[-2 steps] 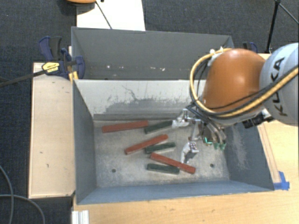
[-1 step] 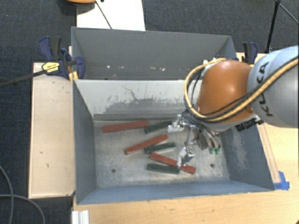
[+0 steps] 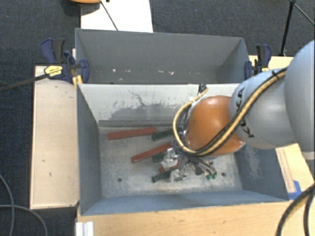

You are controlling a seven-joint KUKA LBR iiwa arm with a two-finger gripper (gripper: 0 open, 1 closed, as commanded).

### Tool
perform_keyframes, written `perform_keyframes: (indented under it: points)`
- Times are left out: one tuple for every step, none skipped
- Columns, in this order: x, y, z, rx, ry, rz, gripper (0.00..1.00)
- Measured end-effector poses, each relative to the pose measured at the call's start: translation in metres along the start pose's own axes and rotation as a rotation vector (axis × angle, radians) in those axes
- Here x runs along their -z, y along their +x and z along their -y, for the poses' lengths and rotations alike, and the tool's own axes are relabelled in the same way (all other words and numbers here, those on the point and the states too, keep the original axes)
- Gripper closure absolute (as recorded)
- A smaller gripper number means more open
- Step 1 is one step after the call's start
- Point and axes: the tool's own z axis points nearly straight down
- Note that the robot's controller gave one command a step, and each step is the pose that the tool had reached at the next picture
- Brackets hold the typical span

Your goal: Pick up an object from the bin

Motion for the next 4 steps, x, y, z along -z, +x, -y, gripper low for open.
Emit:
perform_keyframes:
  points:
    - [0.000,0.000,0.000,-0.001,0.000,0.000,1.00]
    - [0.003,0.002,0.000,0.000,-0.001,-0.005,1.00]
    - [0.028,-0.009,0.005,0.051,-0.003,-0.021,1.00]
    - [0.177,0.001,-0.023,0.090,-0.004,-0.023,1.00]
